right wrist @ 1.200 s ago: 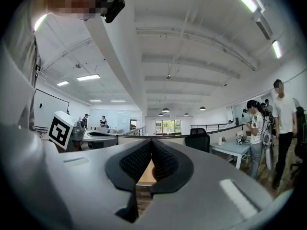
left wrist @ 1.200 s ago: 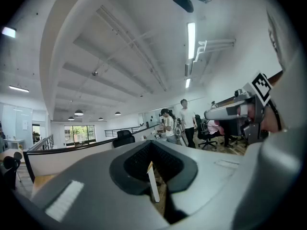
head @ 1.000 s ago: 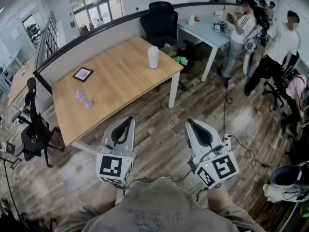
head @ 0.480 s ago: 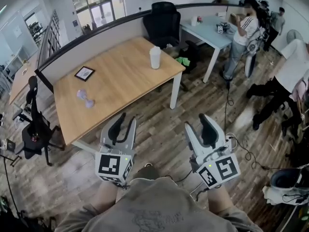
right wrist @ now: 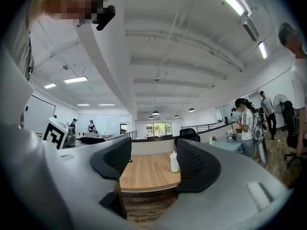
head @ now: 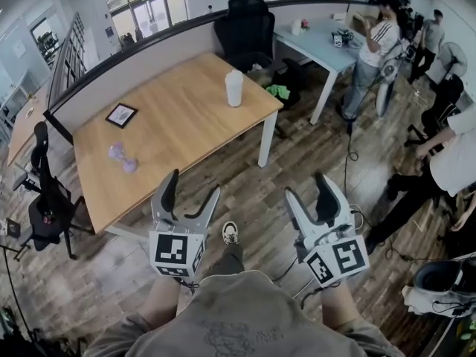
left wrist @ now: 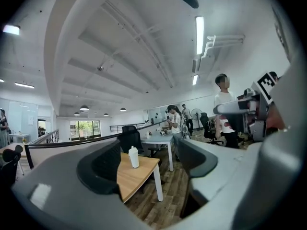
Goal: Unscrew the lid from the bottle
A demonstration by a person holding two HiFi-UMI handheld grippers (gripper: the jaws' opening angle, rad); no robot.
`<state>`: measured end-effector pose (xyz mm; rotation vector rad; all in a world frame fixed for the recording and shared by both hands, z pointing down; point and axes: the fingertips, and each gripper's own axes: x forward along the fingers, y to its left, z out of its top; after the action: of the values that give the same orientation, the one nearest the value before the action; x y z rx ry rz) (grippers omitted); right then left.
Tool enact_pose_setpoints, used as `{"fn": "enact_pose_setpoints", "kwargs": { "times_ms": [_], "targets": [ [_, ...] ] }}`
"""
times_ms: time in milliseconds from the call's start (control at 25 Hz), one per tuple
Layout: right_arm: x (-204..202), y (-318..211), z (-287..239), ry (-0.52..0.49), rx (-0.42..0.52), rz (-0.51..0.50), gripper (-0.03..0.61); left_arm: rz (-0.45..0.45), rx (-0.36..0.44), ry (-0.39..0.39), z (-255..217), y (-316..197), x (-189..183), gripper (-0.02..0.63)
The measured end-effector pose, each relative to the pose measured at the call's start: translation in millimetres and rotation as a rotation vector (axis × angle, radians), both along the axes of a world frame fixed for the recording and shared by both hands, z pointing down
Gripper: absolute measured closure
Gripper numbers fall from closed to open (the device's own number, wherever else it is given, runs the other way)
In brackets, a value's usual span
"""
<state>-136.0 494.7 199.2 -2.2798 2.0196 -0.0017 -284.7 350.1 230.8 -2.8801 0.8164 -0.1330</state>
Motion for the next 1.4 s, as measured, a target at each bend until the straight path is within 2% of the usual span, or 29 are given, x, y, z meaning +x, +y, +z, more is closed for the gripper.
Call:
{"fn": "enact_pose_setpoints", "kwargs": {
  "times_ms": [320,520,760,960,1200,1400],
  "targets": [
    [46,-76,12,-0.014,-0.046,-0.002,0.296,-0.017,-0.031,-0.014,12,-79,43,0.247],
    [71,-136,19,-0.02,-0.097,-0.013,0.296,0.01,-0.047,-0.04,15,-136,76,0.247],
    [88,-215,34,0.005,-0.202,-0.096,0.296,0.04,-0.073,-0.061,23,-206,108,0.247],
    [105,-273,41,0.014,-0.244,-0.106,0.296,0.039,-0.088,-0.073,34,-262,123,0.247],
    [119,-324,58,0.024,-0.349,-0.186,0.296,0.076,-0.059,-0.136,51,-305,144,0.242],
    [140,-352,61,0.05,-0.4,-0.186,0.296,0.091,-0.074,-0.127,60,-331,158,0.241]
  ]
}}
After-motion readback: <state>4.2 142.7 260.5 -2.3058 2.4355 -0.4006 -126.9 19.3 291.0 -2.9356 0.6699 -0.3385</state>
